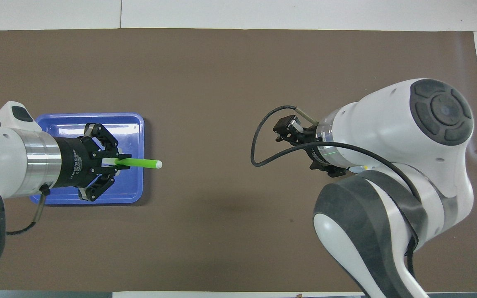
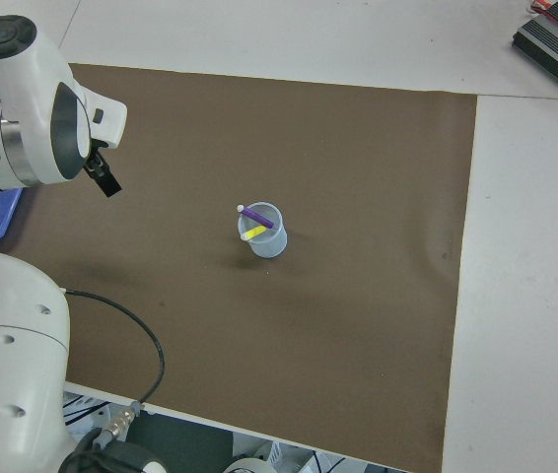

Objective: Right arm passes pens to left for tray arrangement
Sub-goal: 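Lower the green pen into the blue tray with the left gripper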

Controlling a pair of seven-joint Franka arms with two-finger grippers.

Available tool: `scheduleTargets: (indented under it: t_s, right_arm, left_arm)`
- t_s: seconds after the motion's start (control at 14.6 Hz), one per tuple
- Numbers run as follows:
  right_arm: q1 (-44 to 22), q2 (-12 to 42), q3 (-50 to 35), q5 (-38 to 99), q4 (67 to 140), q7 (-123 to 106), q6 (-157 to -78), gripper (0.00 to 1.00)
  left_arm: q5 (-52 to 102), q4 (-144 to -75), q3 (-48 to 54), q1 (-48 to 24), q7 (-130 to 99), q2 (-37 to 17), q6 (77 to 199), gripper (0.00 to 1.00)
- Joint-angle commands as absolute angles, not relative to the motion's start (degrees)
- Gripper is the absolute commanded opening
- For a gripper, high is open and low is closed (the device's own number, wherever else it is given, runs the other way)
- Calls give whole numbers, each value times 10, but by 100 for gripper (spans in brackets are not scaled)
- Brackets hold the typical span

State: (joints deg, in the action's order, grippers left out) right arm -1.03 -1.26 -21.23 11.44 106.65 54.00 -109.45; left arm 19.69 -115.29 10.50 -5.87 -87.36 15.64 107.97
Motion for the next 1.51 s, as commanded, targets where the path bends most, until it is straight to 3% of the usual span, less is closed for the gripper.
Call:
scheduleTargets:
  t_s: [0.0, 0.27, 0.55, 0.89, 1.44]
  right_arm:
    - [-4, -53, -186, 61, 1131, 386, -1091, 100]
    - [-4, -83, -131, 45, 1208, 195, -1118, 100]
    - [-2, -65, -112, -36, 1247, 118, -1212, 99]
    - [-2, -32, -107, -81, 1260, 82, -1271, 85]
    - [-2, -32, -107, -169, 1303, 76, -1333, 70]
  left_arm:
    - [194, -1164, 105, -26, -703, 141, 1061, 0]
    - [193, -1197, 105, 38, -406, 111, 1060, 0]
    - [140, -1182, 105, 56, -208, 27, 1087, 0]
    - [69, -1172, 105, 52, -72, -68, 1173, 0]
    - [25, -1157, 106, 33, -37, -133, 1237, 0]
